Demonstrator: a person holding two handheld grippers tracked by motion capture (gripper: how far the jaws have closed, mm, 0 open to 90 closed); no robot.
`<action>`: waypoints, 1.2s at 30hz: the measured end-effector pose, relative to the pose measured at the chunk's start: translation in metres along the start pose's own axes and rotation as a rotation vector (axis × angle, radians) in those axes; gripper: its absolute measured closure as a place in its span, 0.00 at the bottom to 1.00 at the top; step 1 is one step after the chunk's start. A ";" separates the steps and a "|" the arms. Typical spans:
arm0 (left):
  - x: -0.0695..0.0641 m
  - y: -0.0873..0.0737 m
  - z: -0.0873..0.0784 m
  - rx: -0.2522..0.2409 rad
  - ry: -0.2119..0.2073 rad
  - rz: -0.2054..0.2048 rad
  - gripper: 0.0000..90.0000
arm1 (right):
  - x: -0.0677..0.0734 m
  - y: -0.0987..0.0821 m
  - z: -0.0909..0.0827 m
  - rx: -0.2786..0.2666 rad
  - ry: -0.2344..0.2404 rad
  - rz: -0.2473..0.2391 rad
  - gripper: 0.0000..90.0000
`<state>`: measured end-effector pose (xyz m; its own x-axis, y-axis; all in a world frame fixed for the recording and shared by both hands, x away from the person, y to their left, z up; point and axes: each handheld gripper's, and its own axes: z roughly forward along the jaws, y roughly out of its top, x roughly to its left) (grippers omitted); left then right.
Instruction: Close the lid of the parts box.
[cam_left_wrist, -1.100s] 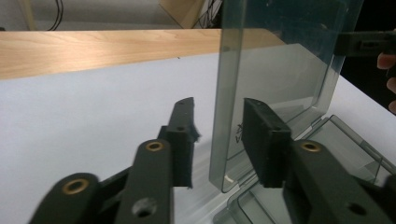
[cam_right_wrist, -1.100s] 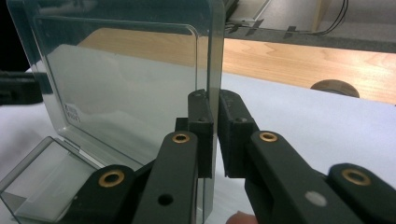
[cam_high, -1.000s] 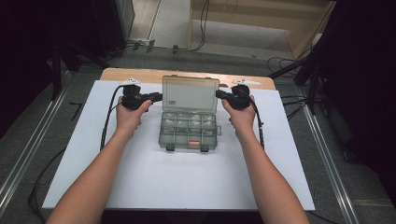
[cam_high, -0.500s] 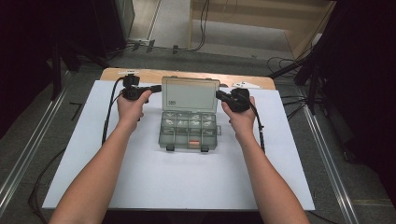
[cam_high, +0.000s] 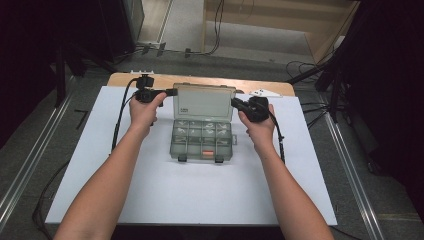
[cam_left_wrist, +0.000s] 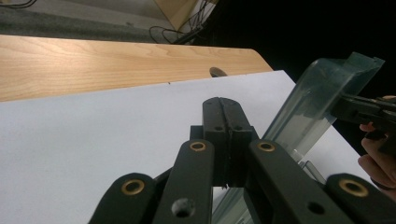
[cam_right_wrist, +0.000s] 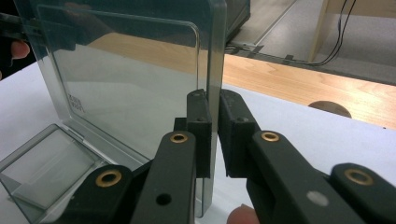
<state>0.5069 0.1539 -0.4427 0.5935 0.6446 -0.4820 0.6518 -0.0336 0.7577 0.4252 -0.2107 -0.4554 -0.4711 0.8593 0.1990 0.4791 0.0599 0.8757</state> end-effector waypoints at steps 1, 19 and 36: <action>-0.001 0.000 0.000 0.001 -0.006 0.003 1.00 | 0.000 0.000 0.000 0.001 0.000 0.001 0.90; -0.008 -0.003 -0.001 0.013 -0.039 0.062 1.00 | -0.019 -0.006 -0.024 -0.004 0.092 0.078 0.58; -0.019 -0.006 -0.007 0.000 -0.057 0.092 1.00 | -0.018 0.007 -0.020 0.009 0.003 0.159 0.96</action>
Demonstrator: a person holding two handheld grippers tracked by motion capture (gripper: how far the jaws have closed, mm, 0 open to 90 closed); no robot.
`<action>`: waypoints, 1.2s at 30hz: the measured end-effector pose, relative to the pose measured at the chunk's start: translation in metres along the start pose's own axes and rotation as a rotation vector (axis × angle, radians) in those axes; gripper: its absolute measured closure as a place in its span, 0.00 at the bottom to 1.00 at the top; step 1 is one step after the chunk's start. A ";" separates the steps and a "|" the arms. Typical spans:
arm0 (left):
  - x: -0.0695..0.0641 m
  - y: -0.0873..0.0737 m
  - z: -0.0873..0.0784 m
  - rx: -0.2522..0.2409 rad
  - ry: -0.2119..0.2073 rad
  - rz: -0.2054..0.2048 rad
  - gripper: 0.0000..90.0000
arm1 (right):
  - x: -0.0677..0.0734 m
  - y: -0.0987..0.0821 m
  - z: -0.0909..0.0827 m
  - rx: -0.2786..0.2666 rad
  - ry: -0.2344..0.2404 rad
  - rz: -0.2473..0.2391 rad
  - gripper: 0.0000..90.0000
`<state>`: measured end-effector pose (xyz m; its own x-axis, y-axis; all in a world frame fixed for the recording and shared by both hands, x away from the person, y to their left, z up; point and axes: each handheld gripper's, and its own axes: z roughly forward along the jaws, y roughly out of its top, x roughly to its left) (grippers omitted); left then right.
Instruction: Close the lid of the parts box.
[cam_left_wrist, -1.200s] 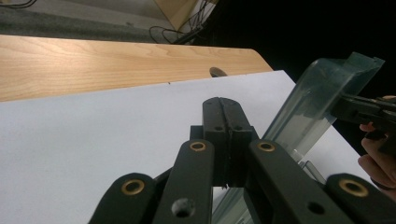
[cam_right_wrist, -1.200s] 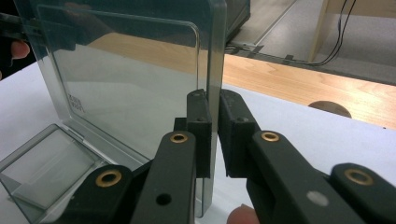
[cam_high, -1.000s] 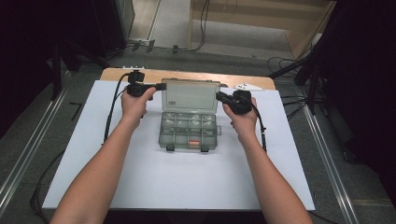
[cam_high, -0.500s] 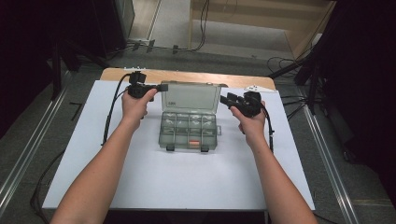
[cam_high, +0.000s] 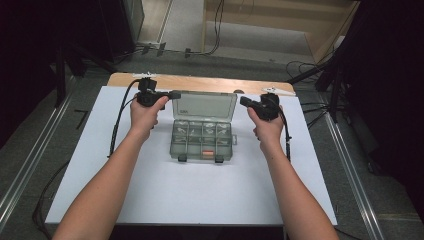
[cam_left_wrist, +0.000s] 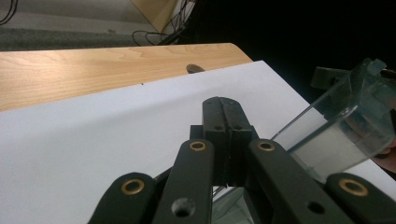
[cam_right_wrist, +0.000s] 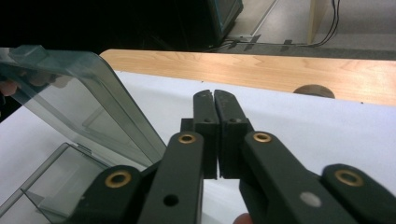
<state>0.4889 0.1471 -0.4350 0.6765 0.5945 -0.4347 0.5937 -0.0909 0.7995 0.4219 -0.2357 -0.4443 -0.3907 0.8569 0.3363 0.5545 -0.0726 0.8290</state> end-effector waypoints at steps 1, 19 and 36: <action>0.000 0.000 0.000 0.000 -0.001 0.001 1.00 | 0.003 0.001 0.001 0.000 -0.003 -0.006 0.97; -0.013 -0.007 -0.013 -0.033 0.006 0.038 1.00 | 0.022 0.001 -0.004 -0.007 0.012 -0.038 0.97; -0.034 -0.017 -0.024 -0.052 0.003 0.090 1.00 | 0.030 -0.007 -0.028 -0.037 0.023 -0.086 0.97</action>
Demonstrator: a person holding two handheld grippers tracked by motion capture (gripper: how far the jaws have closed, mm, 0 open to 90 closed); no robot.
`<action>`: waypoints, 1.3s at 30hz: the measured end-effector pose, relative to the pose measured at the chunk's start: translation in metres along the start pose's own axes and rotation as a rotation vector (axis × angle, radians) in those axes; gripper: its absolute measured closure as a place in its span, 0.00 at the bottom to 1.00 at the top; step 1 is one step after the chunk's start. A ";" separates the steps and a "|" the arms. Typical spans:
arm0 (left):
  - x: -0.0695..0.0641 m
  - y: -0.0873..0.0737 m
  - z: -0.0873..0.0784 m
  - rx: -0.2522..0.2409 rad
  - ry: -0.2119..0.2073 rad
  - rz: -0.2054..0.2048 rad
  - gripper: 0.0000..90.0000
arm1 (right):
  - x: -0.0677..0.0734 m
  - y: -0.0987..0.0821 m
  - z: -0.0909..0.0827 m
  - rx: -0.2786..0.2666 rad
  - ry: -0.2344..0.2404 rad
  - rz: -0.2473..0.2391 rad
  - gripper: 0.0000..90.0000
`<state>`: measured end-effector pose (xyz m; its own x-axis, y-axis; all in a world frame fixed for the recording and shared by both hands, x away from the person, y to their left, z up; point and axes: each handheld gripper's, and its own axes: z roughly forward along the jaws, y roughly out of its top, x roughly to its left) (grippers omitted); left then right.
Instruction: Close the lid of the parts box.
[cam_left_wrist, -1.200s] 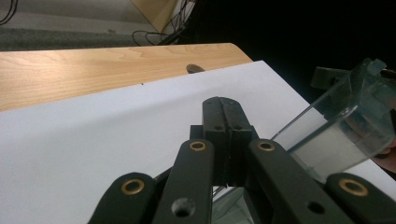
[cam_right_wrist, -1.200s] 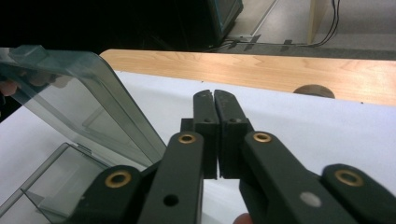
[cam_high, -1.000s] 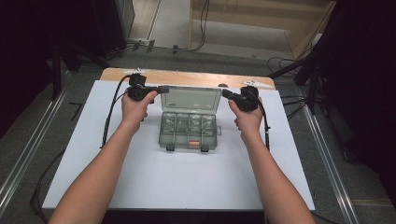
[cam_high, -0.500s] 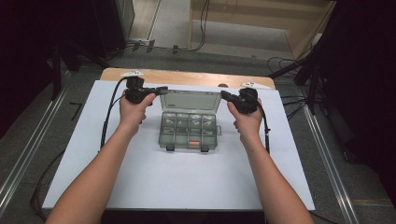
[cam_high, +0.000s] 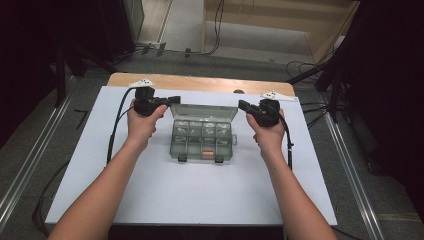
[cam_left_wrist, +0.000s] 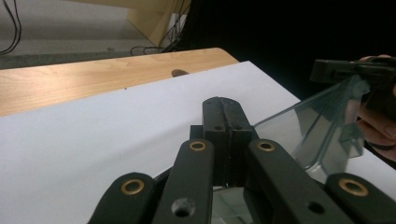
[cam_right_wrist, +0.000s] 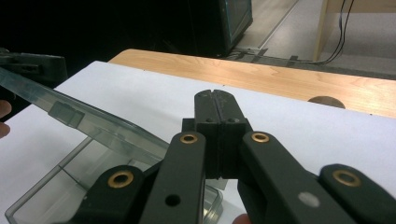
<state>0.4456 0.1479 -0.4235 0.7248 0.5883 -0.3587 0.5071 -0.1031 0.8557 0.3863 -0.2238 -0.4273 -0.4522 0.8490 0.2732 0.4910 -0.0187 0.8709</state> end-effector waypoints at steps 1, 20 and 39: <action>-0.001 0.000 -0.001 -0.001 0.003 0.004 1.00 | 0.001 -0.001 -0.001 0.001 0.000 0.001 0.97; -0.019 -0.016 -0.011 0.004 -0.006 0.059 1.00 | 0.022 -0.012 -0.008 -0.001 0.033 -0.073 0.97; -0.047 -0.047 -0.025 0.003 -0.003 0.140 1.00 | 0.036 -0.042 -0.023 0.006 0.086 -0.078 0.97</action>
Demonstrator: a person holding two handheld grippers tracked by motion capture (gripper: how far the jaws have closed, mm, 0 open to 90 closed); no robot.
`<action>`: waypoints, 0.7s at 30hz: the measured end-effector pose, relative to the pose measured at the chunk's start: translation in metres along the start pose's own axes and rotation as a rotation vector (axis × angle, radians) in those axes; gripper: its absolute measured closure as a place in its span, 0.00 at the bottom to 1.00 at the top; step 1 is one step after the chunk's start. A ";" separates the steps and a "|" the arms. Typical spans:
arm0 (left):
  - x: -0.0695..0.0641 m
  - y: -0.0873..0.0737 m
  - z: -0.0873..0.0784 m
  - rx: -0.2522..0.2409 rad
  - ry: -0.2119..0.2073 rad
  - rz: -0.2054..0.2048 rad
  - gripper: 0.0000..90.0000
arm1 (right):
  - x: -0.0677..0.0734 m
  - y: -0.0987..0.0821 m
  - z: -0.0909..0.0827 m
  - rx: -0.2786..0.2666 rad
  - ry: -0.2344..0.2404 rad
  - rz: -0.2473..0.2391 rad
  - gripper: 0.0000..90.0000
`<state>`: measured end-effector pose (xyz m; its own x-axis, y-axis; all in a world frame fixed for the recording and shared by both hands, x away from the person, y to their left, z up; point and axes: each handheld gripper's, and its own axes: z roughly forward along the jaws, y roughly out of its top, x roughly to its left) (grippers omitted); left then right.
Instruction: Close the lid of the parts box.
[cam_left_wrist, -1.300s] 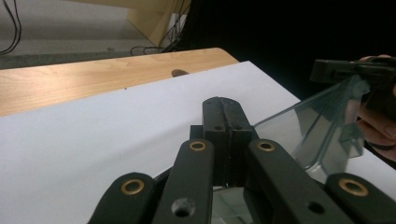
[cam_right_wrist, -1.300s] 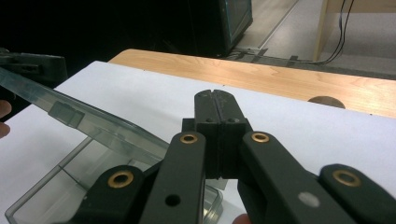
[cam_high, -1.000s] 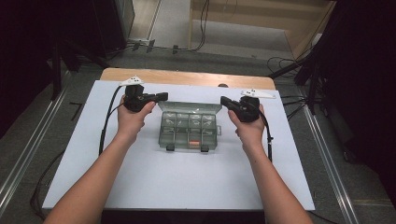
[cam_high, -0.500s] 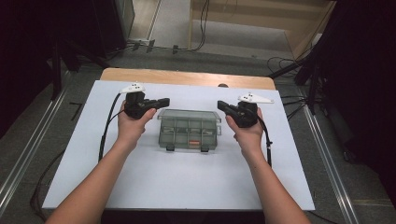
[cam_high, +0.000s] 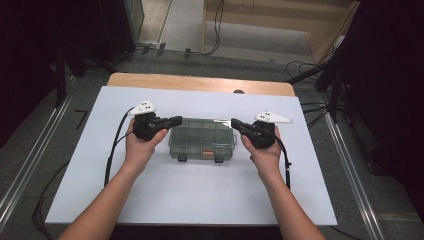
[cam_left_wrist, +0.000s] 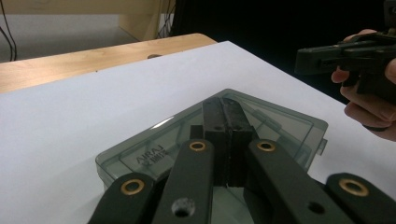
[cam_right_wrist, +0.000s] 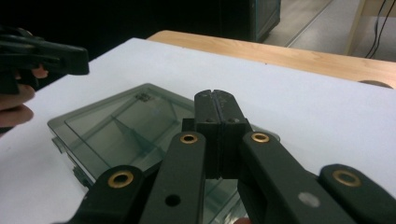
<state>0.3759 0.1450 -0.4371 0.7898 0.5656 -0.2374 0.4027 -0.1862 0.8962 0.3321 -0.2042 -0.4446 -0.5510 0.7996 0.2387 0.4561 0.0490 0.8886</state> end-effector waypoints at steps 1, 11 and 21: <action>-0.001 -0.001 -0.001 0.002 0.001 0.003 1.00 | 0.001 -0.002 0.000 0.002 -0.006 -0.004 0.97; -0.014 -0.018 -0.005 0.012 0.041 0.027 1.00 | 0.011 -0.020 -0.003 0.021 -0.027 -0.036 0.98; -0.021 -0.034 -0.009 -0.006 0.090 0.020 1.00 | 0.015 -0.037 -0.007 0.028 -0.038 -0.039 0.98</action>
<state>0.3415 0.1460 -0.4590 0.7527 0.6318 -0.1851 0.3843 -0.1934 0.9027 0.3021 -0.1984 -0.4711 -0.5418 0.8190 0.1890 0.4546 0.0964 0.8855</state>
